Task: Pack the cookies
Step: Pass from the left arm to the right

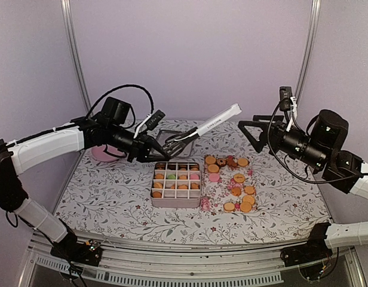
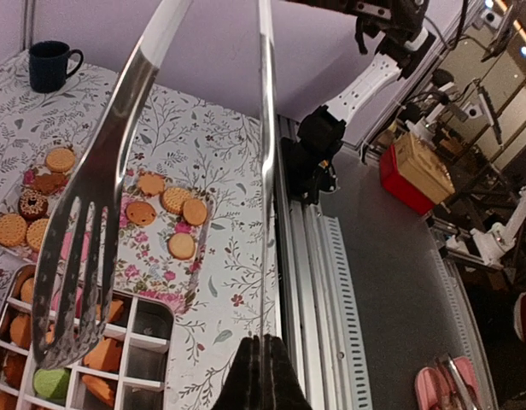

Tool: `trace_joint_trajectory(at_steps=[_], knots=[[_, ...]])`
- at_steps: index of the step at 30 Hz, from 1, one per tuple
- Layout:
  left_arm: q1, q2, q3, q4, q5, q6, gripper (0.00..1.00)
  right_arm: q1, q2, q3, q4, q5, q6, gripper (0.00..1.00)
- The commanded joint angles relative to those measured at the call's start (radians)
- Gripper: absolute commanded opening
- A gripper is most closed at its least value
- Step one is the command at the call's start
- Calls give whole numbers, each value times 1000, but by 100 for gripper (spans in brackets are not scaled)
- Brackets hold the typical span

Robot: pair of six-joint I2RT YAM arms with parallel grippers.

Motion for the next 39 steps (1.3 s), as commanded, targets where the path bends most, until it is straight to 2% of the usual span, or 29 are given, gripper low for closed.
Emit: trace_joint_trajectory(at_steps=[1, 9, 18, 23, 28, 36, 39], knots=[[28, -26, -3, 131, 146, -120, 0, -39, 21, -17, 120, -109, 57, 99], [33, -28, -33, 219, 227, -212, 0, -92, 245, 49, 299, -333, 107, 99], [33, -25, -47, 252, 228, -229, 0, -97, 416, 118, 476, -462, 166, 99], [33, -20, -50, 255, 219, -224, 0, -97, 465, 114, 559, -490, 215, 90], [33, -17, -45, 256, 215, -224, 0, -97, 508, 121, 597, -489, 259, 78], [33, -14, -41, 250, 207, -215, 0, -97, 574, 150, 643, -545, 323, 65], [33, -13, -41, 244, 200, -207, 0, -97, 575, 149, 648, -544, 333, 57]])
